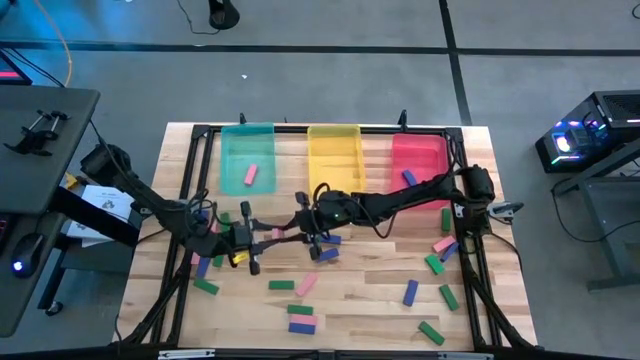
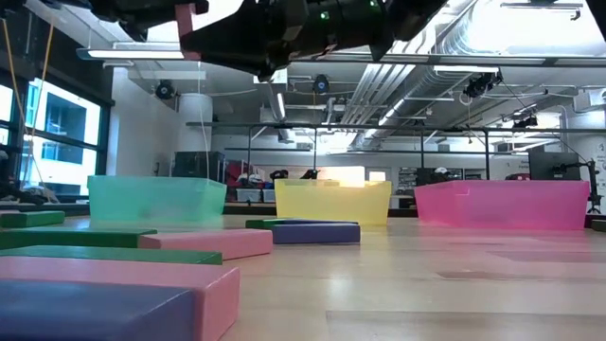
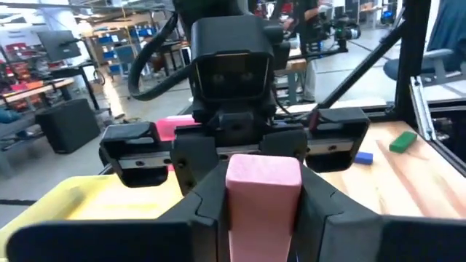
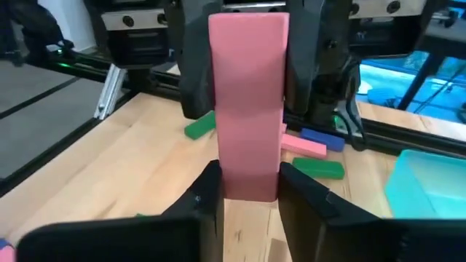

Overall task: Sort blocks
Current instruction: Put the pink wooden block into the blue bin

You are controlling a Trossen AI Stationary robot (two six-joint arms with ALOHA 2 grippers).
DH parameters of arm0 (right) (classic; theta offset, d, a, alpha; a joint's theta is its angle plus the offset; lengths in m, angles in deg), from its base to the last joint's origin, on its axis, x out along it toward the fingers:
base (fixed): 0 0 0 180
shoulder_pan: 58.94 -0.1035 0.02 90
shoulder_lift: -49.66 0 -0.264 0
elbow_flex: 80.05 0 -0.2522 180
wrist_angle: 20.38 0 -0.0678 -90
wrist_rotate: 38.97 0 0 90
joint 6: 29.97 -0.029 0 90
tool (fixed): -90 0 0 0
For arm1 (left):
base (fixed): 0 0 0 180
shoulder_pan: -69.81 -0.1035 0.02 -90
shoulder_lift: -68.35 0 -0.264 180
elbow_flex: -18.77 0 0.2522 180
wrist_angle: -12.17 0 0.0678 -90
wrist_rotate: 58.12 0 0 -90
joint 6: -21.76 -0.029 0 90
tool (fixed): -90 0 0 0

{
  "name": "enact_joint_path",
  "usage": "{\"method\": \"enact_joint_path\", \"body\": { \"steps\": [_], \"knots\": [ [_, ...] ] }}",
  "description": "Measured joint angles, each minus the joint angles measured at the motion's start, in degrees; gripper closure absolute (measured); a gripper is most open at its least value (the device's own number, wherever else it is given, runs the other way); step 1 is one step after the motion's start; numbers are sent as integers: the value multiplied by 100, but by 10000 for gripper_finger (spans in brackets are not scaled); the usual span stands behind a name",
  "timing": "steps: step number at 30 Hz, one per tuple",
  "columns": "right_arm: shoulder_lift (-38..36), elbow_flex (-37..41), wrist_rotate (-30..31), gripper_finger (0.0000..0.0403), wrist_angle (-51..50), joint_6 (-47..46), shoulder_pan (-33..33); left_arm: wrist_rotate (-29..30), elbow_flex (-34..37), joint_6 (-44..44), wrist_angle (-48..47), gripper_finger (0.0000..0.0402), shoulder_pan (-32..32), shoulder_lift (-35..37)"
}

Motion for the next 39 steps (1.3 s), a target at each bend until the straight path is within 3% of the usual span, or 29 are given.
{"method": "enact_joint_path", "body": {
  "steps": [3, 6, 9, 11, 15, 18, 23, 27, 32, 36, 39],
  "knots": [
    [-40, -15, 57, 295, -358, -72, -5, 133, 0, 24, -106, 326, 14, -13],
    [-225, 0, 243, 249, -1392, -301, 51, 828, -39, 104, -356, 326, 3, 21],
    [-475, 9, 965, 213, -2656, -756, 68, 1547, -221, 557, -1541, 326, -185, 167],
    [-684, 3, 1575, 203, -3309, -1037, 68, 1606, -421, 1175, -2808, 326, -528, 394],
    [-901, 2, 2670, 201, -4328, -1406, -179, 688, -945, 2632, -5461, 326, -1889, 817],
    [-1022, 2, 3101, 201, -4730, -1616, -473, -297, -1181, 3069, -6662, 326, -3235, 913],
    [-1029, 166, 3386, 200, -4990, -1787, -852, -2219, -1191, 2719, -7009, 326, -5494, 721],
    [-1029, 533, 3322, 200, -4917, -2107, -993, -2963, -1191, 2328, -6993, 326, -6806, 309],
    [-1019, 1132, 3365, 199, -4184, -2122, -1015, -3726, -1193, 1993, -6965, 326, -7650, -362],
    [-1019, 1669, 3130, 199, -2856, -1703, -965, -3741, -1191, 1863, -6971, 323, -7794, -927],
    [-1015, 2053, 2940, 199, -1510, -1146, -814, -3724, -1191, 1800, -6965, 293, -7802, -1225]
  ]
}}
